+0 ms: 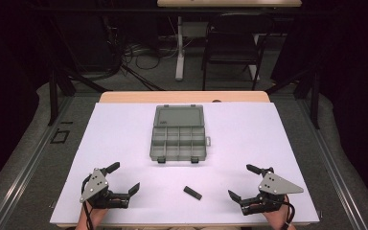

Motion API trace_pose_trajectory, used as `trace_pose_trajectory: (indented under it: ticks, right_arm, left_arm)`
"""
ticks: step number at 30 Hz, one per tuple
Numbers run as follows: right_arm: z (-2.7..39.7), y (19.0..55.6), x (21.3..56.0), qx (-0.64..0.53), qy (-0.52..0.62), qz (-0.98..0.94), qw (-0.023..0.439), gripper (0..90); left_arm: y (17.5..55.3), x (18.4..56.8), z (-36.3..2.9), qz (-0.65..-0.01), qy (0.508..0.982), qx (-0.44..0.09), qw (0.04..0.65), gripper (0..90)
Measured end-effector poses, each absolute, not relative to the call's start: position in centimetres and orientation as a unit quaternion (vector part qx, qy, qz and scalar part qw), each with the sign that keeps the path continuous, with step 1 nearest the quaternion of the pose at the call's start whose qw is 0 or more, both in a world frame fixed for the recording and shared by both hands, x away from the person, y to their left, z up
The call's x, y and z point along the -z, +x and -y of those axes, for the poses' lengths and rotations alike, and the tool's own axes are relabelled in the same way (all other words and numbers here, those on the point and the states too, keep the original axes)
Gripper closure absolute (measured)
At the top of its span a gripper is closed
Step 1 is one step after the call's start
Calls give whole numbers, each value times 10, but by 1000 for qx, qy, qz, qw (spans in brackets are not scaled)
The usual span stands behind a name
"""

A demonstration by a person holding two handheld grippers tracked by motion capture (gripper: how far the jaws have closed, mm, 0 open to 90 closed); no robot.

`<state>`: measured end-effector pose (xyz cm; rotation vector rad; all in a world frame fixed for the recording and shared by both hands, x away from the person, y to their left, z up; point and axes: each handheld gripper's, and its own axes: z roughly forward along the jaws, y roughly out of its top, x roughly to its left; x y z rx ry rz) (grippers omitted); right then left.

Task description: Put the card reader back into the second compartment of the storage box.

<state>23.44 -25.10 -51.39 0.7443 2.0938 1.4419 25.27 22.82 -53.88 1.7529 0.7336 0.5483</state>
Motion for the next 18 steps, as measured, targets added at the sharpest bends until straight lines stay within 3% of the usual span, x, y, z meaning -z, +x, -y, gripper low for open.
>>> trace_pose_trajectory:
  ticks: [18]
  right_arm:
    - [231, 244, 514, -522, 269, -780, 218, 0]
  left_arm:
    - [254, 539, -228, -310, 743, -226, 548, 4]
